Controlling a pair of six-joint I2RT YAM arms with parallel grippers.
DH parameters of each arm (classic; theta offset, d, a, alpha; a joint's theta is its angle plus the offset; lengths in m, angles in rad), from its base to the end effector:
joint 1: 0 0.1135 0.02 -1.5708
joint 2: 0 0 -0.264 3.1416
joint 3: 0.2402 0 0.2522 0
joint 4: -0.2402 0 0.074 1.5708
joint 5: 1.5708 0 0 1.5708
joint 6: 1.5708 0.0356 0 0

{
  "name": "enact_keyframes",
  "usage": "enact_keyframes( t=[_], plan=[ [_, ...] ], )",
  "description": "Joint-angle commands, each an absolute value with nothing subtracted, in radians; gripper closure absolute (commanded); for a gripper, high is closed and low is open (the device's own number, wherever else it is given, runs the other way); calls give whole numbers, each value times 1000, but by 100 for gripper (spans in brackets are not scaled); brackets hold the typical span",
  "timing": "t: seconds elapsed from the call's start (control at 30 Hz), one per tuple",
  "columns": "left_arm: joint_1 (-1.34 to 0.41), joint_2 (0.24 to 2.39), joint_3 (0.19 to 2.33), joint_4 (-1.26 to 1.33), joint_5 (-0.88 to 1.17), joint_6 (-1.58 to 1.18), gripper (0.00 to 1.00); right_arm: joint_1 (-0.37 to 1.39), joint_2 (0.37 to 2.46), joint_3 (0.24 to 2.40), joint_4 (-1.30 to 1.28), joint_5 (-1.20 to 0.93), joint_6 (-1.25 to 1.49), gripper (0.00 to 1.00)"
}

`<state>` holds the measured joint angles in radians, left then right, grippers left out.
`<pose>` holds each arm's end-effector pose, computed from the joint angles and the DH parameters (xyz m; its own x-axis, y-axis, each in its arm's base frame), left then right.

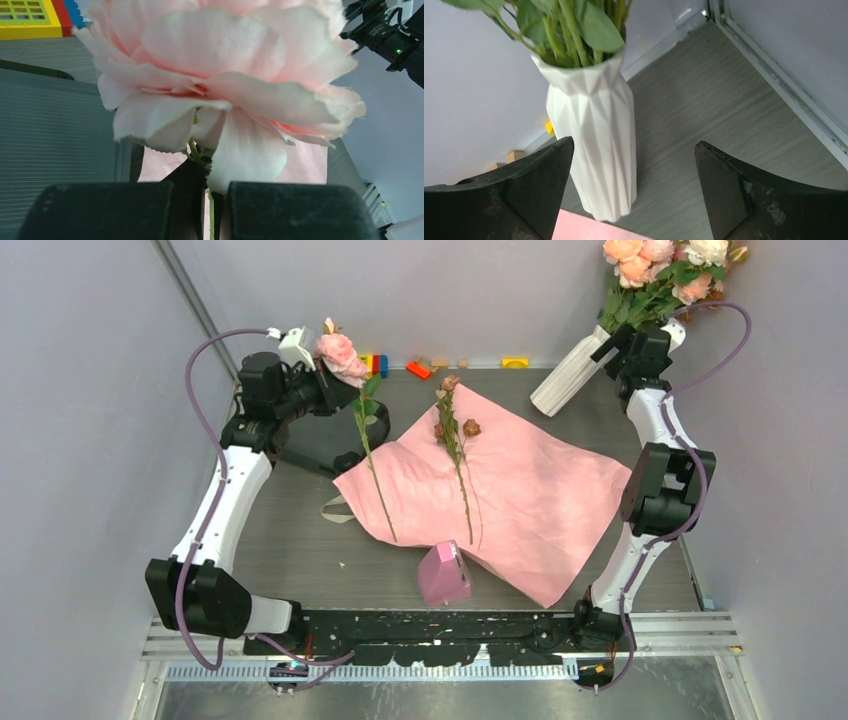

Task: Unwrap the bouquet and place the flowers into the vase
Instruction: Adjust the vase at the center of the board.

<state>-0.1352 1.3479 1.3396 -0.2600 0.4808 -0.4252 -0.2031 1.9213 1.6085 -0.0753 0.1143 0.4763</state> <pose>0.3038 -0.0579 0.4009 -0.4709 -0.3050 -0.8278 0.4031 0.7603 -0.5094 0.4531 -0.0975 0.3018 -0.1901 0.5042 -0.8424 0.4399 0.8108 0.3860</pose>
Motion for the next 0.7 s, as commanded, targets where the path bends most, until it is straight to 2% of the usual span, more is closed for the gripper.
enact_keyframes(
  t=[0.0,0.23,0.67],
  plan=[
    [-124,1369,1345,-245,475,-391,100,-222,1965,1733,62,29,447,4],
    [-112,1394,1334,-234,485,-405,100,-231,2044,1824,77,-78,453,3],
    [-104,1391,1315,-221,491,-411,100,-230,2202,2031,-66,-65,411,4]
  ],
)
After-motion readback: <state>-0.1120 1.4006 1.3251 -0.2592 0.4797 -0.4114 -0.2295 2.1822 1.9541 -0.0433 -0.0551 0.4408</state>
